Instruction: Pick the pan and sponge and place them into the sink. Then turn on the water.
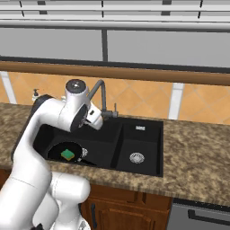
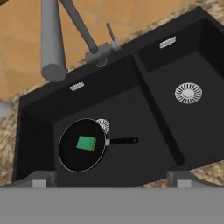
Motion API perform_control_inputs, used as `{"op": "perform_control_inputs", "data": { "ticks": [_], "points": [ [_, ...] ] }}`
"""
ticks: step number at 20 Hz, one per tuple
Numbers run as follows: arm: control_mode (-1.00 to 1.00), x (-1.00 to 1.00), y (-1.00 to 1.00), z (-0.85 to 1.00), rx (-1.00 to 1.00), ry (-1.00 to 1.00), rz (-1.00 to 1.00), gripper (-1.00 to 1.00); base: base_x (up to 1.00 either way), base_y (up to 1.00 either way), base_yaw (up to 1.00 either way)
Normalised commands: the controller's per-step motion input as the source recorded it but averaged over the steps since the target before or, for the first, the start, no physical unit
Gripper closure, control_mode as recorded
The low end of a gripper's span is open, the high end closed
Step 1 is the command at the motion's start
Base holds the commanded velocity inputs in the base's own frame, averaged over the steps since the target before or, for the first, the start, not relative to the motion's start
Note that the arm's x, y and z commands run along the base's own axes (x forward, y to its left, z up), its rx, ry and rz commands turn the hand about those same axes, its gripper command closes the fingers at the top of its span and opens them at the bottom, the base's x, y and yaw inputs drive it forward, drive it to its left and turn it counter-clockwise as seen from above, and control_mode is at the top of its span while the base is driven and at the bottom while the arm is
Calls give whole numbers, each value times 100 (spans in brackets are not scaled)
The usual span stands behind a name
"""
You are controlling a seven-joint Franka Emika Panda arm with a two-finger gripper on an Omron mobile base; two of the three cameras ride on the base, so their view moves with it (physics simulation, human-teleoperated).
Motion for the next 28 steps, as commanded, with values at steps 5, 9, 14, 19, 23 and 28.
{"op": "perform_control_inputs", "data": {
  "ticks": [5, 9, 14, 19, 23, 28],
  "points": [
    [-100, 16, -100, 6, 42, 8, -5, -100, 0, 0, 0],
    [-100, 3, -47, 0, 18, 1, 0, -100, 0, 0, 0],
    [-100, 6, 2, -12, 6, -2, 0, -100, 0, 0, 0],
    [-100, 4, 0, -5, 1, 0, 0, -100, 0, 0, 0],
    [-100, 25, 4, -17, 3, -2, 0, -100, 0, 0, 0],
    [-100, 52, 6, -23, 8, -7, 0, -100, 0, 0, 0]
  ]
}}
